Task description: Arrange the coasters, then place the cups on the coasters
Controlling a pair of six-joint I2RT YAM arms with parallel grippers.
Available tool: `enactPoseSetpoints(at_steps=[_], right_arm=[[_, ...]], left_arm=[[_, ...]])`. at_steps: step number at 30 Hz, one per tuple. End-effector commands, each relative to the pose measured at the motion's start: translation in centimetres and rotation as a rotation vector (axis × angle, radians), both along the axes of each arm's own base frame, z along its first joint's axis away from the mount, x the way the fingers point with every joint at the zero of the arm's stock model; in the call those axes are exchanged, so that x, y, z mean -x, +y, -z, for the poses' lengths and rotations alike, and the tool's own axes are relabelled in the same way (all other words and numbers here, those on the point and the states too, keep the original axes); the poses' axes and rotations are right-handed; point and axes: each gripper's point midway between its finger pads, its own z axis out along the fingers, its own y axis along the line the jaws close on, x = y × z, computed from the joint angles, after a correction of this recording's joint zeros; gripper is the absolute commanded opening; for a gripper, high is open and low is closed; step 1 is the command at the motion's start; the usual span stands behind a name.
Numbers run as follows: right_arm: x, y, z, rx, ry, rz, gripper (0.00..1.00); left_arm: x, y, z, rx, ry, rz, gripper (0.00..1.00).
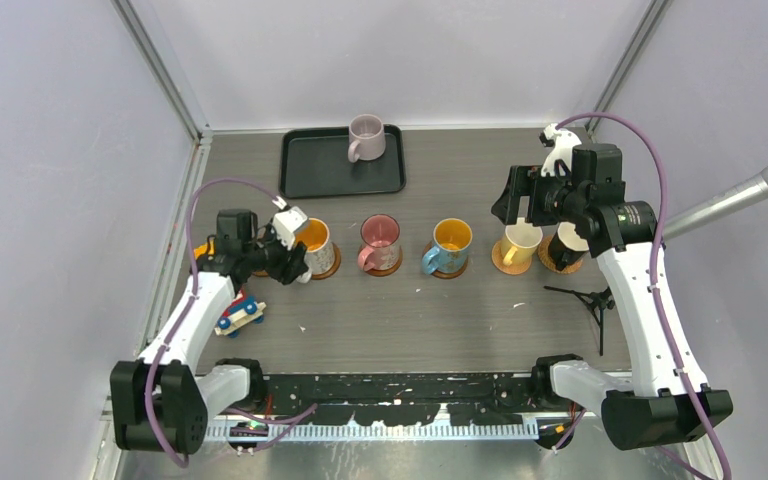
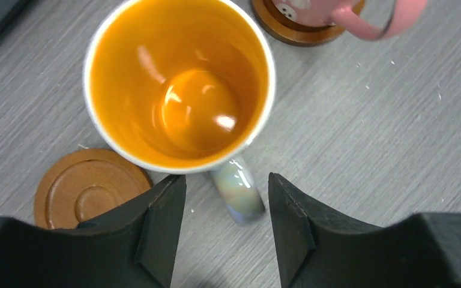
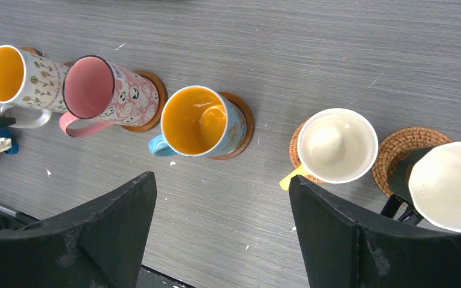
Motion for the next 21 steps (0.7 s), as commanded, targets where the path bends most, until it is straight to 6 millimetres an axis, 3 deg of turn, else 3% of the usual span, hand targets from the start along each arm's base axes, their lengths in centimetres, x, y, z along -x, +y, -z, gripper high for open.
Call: enactPoseSetpoints(at_steps=[1, 5, 11, 18, 21], right_arm=[[-0.5, 0.3, -1.1, -0.009, -0.049, -0.012, 0.85], [-0.4, 0.2, -1.3, 0.006, -0.058, -0.016, 0.85], [-0.1, 0.0, -1.2, 0.019, -0.058, -0.017, 0.85], [0.1, -0.2, -1.4, 0.025, -0.063, -0.014, 0.85], [0.2, -0.3, -1.7, 0.028, -0.065, -0.014, 0.85]], left_arm=[[-2.1, 0.3, -1.7, 0.001, -0.009, -0.058, 0.53], [-2.9, 1.1, -0.7, -0.051, -0.003, -0.071, 0.48], [-3.0, 0.4, -0.7, -0.044, -0.006, -0.008, 0.46], [-3.2, 0.7, -1.8, -0.066, 0.004, -0.005, 0.58], [-2.3, 0.5, -3.5, -0.079, 0.077, 0.054, 0.70]])
